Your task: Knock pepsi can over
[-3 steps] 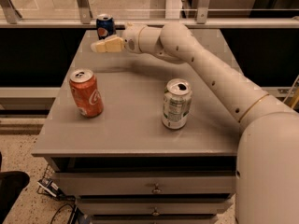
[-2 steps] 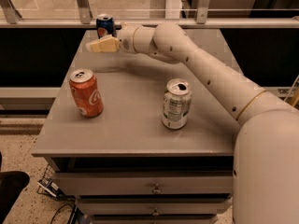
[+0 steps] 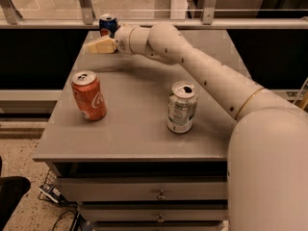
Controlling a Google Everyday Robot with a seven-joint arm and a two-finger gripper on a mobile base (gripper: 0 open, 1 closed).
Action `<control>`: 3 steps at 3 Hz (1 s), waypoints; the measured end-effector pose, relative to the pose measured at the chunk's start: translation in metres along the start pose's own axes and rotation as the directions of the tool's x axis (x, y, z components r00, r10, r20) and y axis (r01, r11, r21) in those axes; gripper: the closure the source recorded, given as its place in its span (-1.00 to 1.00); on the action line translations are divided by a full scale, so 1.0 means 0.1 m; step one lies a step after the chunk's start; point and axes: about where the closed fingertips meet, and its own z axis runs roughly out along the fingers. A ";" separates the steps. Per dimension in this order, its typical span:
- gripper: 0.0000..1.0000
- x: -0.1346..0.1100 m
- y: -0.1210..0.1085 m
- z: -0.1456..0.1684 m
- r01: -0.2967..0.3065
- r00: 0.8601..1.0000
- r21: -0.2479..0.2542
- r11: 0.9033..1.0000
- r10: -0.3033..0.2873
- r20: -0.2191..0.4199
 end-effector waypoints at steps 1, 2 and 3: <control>-1.00 0.09 -0.21 0.11 0.035 0.999 0.013 0.999 -0.035 0.010; -0.70 0.07 -0.49 0.15 0.066 0.997 0.044 0.997 -0.068 0.047; -0.25 0.03 -0.52 0.16 0.068 0.996 0.049 0.996 -0.071 0.054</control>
Offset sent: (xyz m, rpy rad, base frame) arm 0.0811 -0.0425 -0.0029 0.0129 -0.1567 -0.0753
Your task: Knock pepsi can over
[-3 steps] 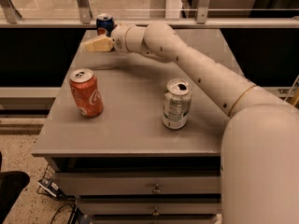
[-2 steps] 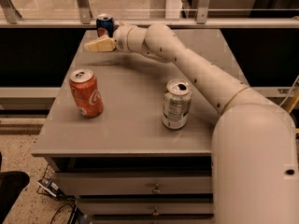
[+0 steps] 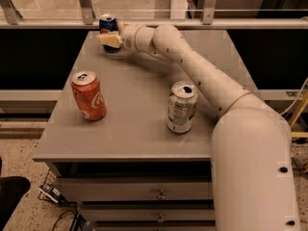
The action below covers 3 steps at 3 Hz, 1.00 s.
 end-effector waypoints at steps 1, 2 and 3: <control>0.21 0.01 0.03 0.02 -0.001 1.000 -0.005 1.000 0.001 -0.001; 0.71 0.01 0.06 0.05 -0.002 1.000 -0.009 1.000 0.002 -0.001; 1.00 0.02 0.08 0.07 -0.003 1.000 -0.013 1.000 0.003 -0.002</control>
Offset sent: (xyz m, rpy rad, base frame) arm -0.0009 0.0030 -0.0010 -0.0002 0.0020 0.0041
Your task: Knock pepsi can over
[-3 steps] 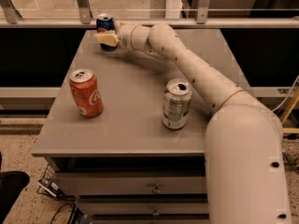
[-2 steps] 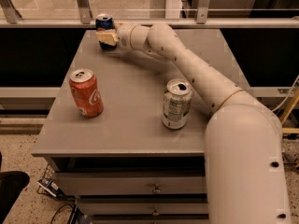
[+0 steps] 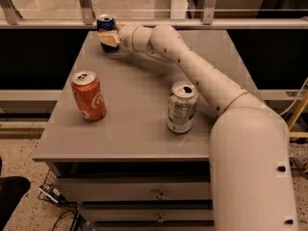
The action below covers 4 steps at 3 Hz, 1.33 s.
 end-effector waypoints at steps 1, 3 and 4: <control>1.00 0.00 0.00 0.00 0.000 1.000 0.000 1.000 0.000 0.000; 1.00 -0.33 0.22 -0.18 0.123 0.951 -0.078 0.989 -0.140 -0.275; 1.00 -0.42 0.19 -0.32 0.179 0.884 -0.110 0.978 -0.209 -0.419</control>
Offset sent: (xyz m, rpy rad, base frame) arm -0.0286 -0.0187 0.0366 -0.3880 0.0844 0.0442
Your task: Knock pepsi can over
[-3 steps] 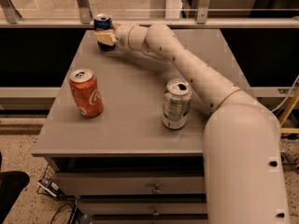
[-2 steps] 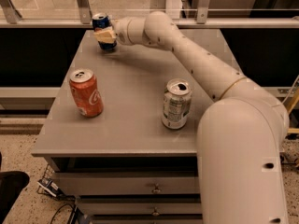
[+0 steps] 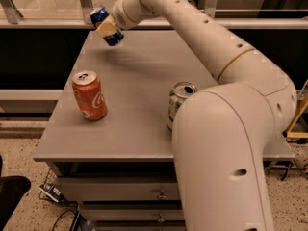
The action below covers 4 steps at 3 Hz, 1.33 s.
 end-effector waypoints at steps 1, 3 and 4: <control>1.00 0.05 0.06 -0.11 0.056 0.986 -0.022 0.998 -0.059 -0.158; 1.00 0.45 0.38 -0.21 0.128 0.845 -0.141 0.982 -0.183 -0.503; 1.00 0.67 0.54 -0.13 0.142 0.760 -0.205 0.969 -0.239 -0.604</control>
Offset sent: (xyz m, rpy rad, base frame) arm -0.0501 -0.0356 -0.0128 -0.6002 0.2437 0.0505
